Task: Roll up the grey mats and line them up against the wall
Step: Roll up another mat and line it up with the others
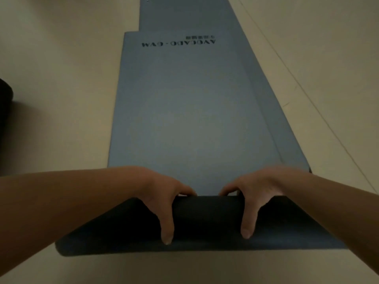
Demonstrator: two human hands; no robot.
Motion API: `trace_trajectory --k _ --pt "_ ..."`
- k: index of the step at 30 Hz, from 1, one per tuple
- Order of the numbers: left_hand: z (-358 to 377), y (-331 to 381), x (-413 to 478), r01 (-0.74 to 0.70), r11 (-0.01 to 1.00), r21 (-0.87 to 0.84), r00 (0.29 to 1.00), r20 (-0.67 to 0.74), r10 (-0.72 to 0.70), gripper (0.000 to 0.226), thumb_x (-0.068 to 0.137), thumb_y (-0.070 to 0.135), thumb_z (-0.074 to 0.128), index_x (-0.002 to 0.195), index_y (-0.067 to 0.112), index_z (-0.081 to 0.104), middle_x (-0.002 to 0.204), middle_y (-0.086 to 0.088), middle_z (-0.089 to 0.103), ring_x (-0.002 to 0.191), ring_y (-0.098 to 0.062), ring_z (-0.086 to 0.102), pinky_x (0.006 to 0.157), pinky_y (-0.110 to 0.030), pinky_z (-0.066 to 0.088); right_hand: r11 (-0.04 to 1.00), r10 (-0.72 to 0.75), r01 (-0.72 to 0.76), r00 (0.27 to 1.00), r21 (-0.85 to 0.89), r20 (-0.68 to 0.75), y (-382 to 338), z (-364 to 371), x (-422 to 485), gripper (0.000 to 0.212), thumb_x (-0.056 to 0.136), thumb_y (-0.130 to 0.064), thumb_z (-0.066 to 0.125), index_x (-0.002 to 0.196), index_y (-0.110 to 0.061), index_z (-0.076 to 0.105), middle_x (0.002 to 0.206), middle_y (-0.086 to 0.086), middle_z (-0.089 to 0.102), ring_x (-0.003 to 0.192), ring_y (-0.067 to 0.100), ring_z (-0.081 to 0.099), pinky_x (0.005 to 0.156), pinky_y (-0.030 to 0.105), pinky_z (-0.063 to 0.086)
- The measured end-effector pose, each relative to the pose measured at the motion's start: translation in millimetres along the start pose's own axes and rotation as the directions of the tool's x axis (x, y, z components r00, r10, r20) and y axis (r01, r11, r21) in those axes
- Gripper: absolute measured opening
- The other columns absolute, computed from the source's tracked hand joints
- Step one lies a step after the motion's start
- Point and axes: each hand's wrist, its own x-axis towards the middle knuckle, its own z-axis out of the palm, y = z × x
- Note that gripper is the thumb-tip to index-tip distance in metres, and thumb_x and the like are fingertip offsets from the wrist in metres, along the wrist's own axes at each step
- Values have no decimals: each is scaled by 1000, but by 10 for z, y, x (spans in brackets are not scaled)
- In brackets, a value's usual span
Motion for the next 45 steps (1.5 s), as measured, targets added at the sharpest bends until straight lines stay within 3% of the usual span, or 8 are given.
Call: trace_trajectory --k 8,12,15,20,26,36,41,45 --pt "-294 -353 109 78 982 -172 987 -128 -101 104 55 46 99 147 42 50 142 10 58 127 -19 59 114 -45 45 996 -34 69 881 58 -471 64 -162 -42 117 54 -67 92 154 -50 35 155 -10 45 139 23 47 116 52 39" --pt "-533 -725 5 149 960 -237 885 -402 -237 94 73 65 84 153 37 44 152 5 48 138 -24 49 118 -51 39 991 -19 -89 657 -103 -753 -87 -226 -113 62 89 -66 65 144 -40 50 140 -4 58 122 23 58 101 48 51" --pt "-494 -811 19 181 961 -209 851 -457 -260 85 80 71 74 152 37 46 157 4 45 143 -25 46 119 -52 38 962 -89 -118 718 -247 -690 -387 -141 -243 52 96 -68 49 135 -34 58 127 2 63 111 26 61 94 47 54" --pt "-436 -719 44 203 973 -109 821 -523 -230 69 91 66 65 150 34 48 159 2 43 145 -25 42 120 -48 36 853 100 -325 870 -408 -483 -702 170 -217 153 55 -83 80 163 -28 -13 167 16 16 148 46 28 111 69 37" --pt "-255 -306 -39 177 975 132 703 -710 -31 39 103 42 51 140 28 56 140 1 53 126 -23 55 101 -41 50 894 -62 -215 809 -393 -584 -382 -72 -52 145 52 -85 78 161 -40 -6 159 2 36 137 32 44 104 53 45" --pt "3 -508 -25 337 904 262 760 -643 -97 144 59 89 71 160 35 -18 167 -4 5 154 -35 12 123 -62 21 934 -164 -134 664 -332 -729 -270 -374 40 101 78 -74 71 159 -48 17 156 -3 36 138 24 41 105 46 46" --pt "-140 -534 18 314 908 278 773 -630 -74 146 53 84 77 160 35 -9 162 -8 21 146 -33 28 116 -60 35 927 -45 -191 798 -324 -601 -365 -454 73 148 50 -89 77 162 -40 -7 170 6 14 154 37 19 120 66 25" --pt "-308 -563 -57 258 933 250 788 -614 -54 141 50 84 78 159 37 4 149 -1 39 129 -26 47 104 -47 49 891 -78 -245 747 -383 -660 -371 -354 164 159 39 -94 74 160 -35 -10 167 10 19 153 39 20 120 69 20"
